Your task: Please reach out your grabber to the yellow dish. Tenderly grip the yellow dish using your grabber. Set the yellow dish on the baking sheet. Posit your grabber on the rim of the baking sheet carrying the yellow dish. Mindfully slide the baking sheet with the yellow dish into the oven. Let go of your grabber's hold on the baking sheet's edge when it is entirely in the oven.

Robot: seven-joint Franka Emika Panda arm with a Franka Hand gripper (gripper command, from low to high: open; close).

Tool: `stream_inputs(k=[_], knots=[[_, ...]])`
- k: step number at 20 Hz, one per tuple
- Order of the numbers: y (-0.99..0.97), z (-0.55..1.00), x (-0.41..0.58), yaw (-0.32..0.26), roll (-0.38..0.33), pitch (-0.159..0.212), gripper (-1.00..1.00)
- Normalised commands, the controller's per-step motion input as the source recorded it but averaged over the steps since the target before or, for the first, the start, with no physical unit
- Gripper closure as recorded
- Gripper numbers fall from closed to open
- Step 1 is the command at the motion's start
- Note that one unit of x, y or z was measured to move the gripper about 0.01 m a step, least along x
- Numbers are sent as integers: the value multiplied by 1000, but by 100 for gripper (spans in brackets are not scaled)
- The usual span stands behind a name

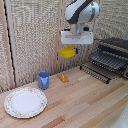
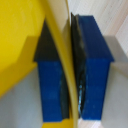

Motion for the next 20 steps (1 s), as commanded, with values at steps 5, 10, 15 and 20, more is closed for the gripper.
stream_inputs(k=[5,10,15,20], knots=[[-710,107,81,-167,7,-7,100],[-812,70,58,-132,11,-6,100],[-873,27,14,-107,20,-6,100],[-909,8,35,-92,24,-11,100]])
